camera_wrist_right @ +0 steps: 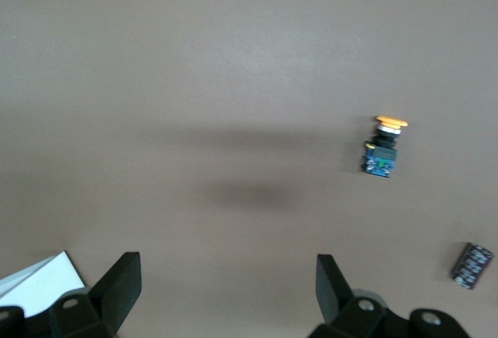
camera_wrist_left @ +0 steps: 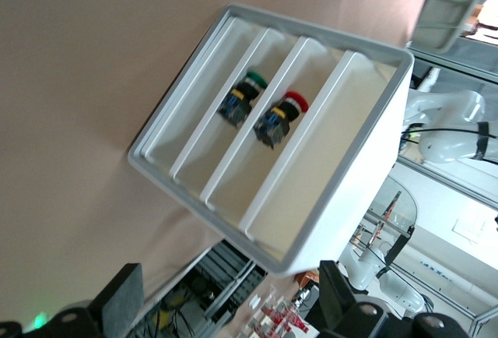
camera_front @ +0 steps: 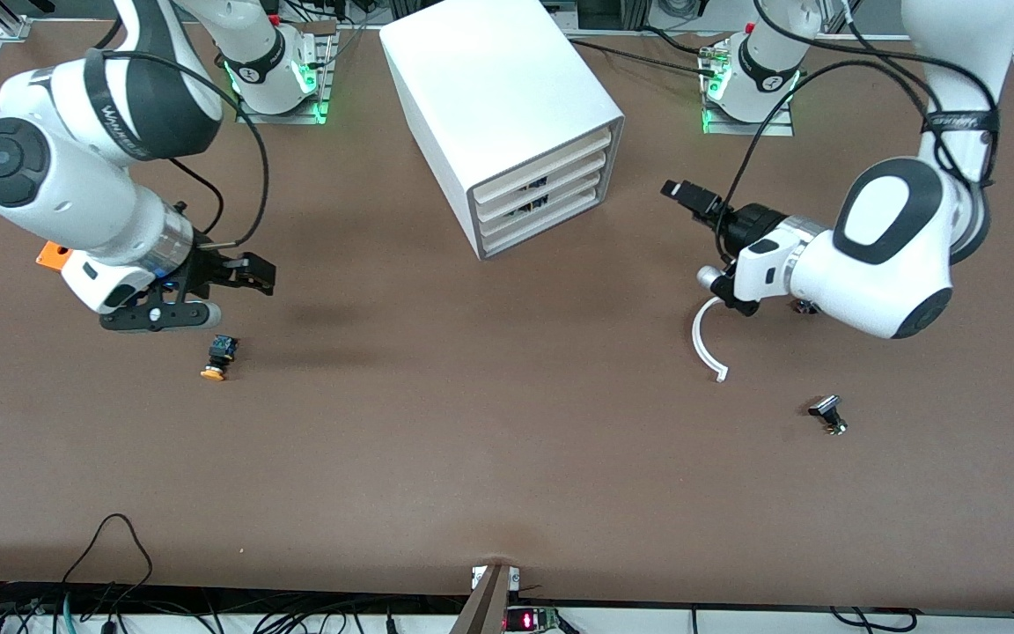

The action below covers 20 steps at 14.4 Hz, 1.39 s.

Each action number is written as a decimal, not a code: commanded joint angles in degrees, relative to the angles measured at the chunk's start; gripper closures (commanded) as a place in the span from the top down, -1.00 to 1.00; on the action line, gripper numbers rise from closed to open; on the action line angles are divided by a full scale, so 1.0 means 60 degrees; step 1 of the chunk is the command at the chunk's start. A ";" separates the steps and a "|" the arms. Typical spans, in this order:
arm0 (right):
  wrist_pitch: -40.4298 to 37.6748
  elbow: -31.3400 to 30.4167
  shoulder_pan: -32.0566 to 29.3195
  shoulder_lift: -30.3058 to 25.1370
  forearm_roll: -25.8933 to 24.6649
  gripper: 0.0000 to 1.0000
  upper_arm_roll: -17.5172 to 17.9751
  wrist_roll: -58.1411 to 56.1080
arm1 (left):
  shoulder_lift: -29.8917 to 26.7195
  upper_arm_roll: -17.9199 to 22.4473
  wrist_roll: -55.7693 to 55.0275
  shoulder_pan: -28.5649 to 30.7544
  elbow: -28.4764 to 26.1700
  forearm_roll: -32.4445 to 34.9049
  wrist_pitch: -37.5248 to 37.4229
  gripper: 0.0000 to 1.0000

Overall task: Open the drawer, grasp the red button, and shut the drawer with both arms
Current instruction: 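Reach the left gripper to the drawer handle while the right gripper approaches the cabinet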

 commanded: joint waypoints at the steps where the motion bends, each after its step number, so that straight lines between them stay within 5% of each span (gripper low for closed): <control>1: 0.0262 0.0001 0.0136 0.0157 0.0001 0.98 -0.0024 0.0436 | -0.0166 -0.0451 0.1609 0.0039 -0.1416 -0.0831 0.1823 0.99; 5: 0.0409 0.0045 0.0209 0.0596 0.0031 0.98 -0.0039 0.0553 | -0.0181 -0.1315 0.3411 0.0082 -0.2648 -0.1694 0.4069 0.96; 7: 0.0410 0.0060 0.0340 0.0714 0.0031 0.98 -0.0025 0.0846 | -0.0224 -0.1478 0.4392 0.0083 -0.3438 -0.2631 0.4510 0.80; 10: 0.0483 0.0046 0.0662 0.0802 0.0045 0.98 -0.0024 0.1737 | -0.0225 -0.1537 0.6254 0.0083 -0.4318 -0.3615 0.4585 0.48; 17: 0.0497 0.0235 0.1468 0.1094 0.0074 0.98 -0.0024 0.3863 | -0.0269 -0.1830 0.7532 0.0127 -0.5639 -0.4554 0.4498 0.31; 20: 0.0483 0.0543 0.1674 0.1227 0.0893 0.98 -0.0024 0.4361 | -0.0240 -0.2152 0.7532 0.0097 -0.5640 -0.4701 0.4468 0.19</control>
